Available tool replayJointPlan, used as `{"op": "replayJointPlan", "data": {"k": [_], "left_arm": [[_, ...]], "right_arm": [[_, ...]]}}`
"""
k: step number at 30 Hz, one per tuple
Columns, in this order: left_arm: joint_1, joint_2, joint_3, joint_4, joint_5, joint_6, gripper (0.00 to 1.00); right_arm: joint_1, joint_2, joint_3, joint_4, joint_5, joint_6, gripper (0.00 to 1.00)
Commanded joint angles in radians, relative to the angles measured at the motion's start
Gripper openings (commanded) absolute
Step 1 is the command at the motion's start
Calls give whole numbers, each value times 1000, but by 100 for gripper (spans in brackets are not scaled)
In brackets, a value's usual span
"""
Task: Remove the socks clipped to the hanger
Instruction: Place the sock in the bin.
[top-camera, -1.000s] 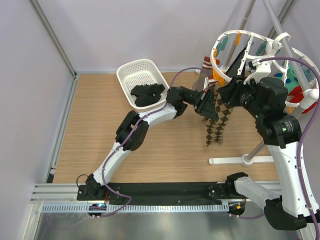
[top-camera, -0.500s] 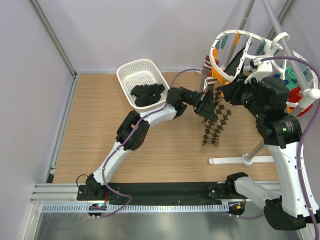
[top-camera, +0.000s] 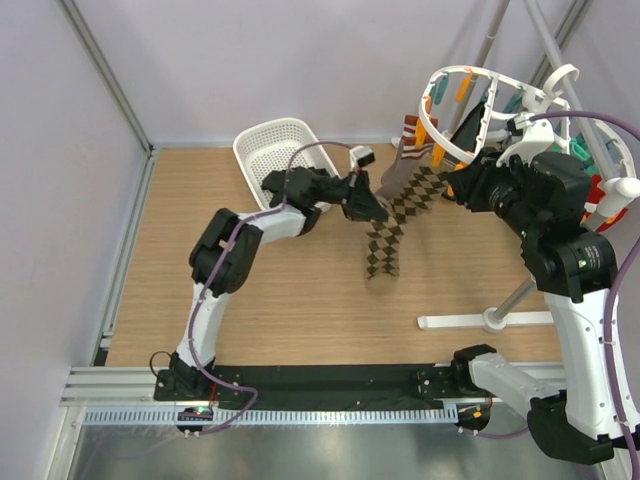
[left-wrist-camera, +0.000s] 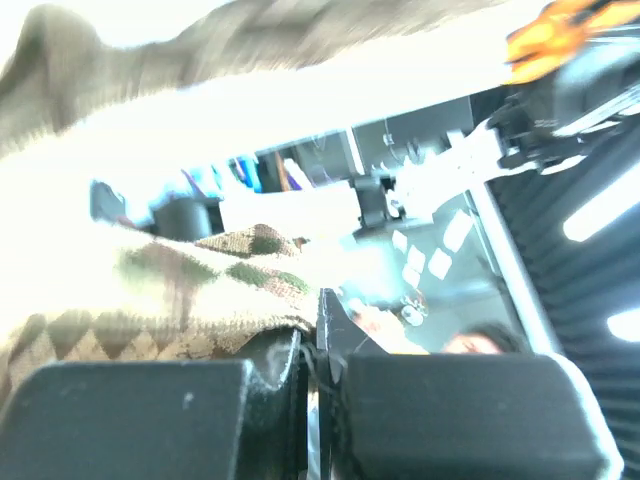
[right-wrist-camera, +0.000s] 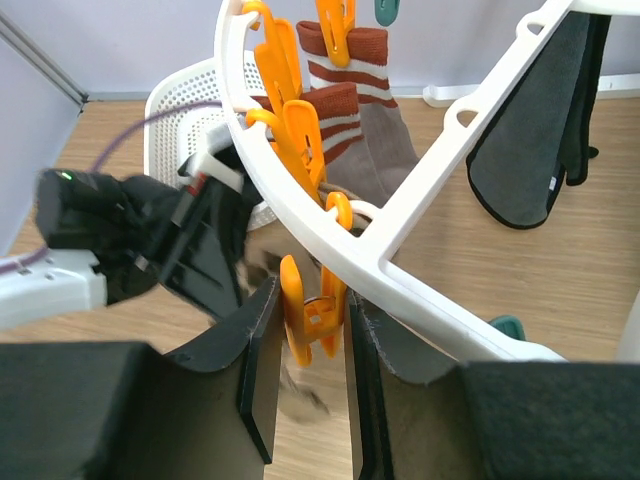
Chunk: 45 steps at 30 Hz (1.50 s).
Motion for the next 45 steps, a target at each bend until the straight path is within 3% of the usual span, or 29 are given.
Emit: {"op": "replayJointPlan", "data": {"k": [1,3,4,5,7,8,9,10,11,15,16,20,25,30,34,45], "left_arm": [[60,-160,-25,21,-52,155,0],[76,-230,-41,-179,-72,267,0],[94,-252,-39,-263,-79,397,1],[103,-298,-30,-507,-86,497,1],[129,-344,46,-865,-147,900,0],[139,-373,89,-1284,-194,1050,0],[148,-379,149,-1461,-330,1173,0],[151,-384,215,-1562,-366,1320,0],[158,-384,238,-1662,-403,1346,0],[230,-398,268,-1755,-617,1381,0],[240,-399,265,-1767,-750,1391,0],[267,-389,281,-1781,-1047,1516,0],[324,-265,387,-1750,-1070,1527,0],[346,-163,471,-1715,-1167,1588,5],[355,-103,498,-1723,-1250,1639,3],[401,-18,608,-1698,-1175,1677,4]], "right_arm": [[0,-8,21,-9,-15,-15,1],[0,-12,14,-12,-18,-17,1],[0,-17,10,-9,-20,-15,1],[-2,-18,9,-10,-20,-15,1],[-2,-21,6,-13,-24,-17,1],[0,-23,7,-18,-24,-18,1],[0,-26,7,-23,-24,-20,1],[0,-29,10,-24,-18,-20,1],[0,-32,10,-27,-18,-20,1],[0,-47,1,-42,-29,-24,1],[0,-51,0,-44,-29,-29,1],[0,-64,-9,-72,-26,-52,1],[-2,-92,-43,-69,-32,-44,1],[0,-95,-68,-62,-26,-46,1],[0,-94,-72,-66,-15,-49,1],[-2,-97,-74,-72,-1,-49,1]]}}
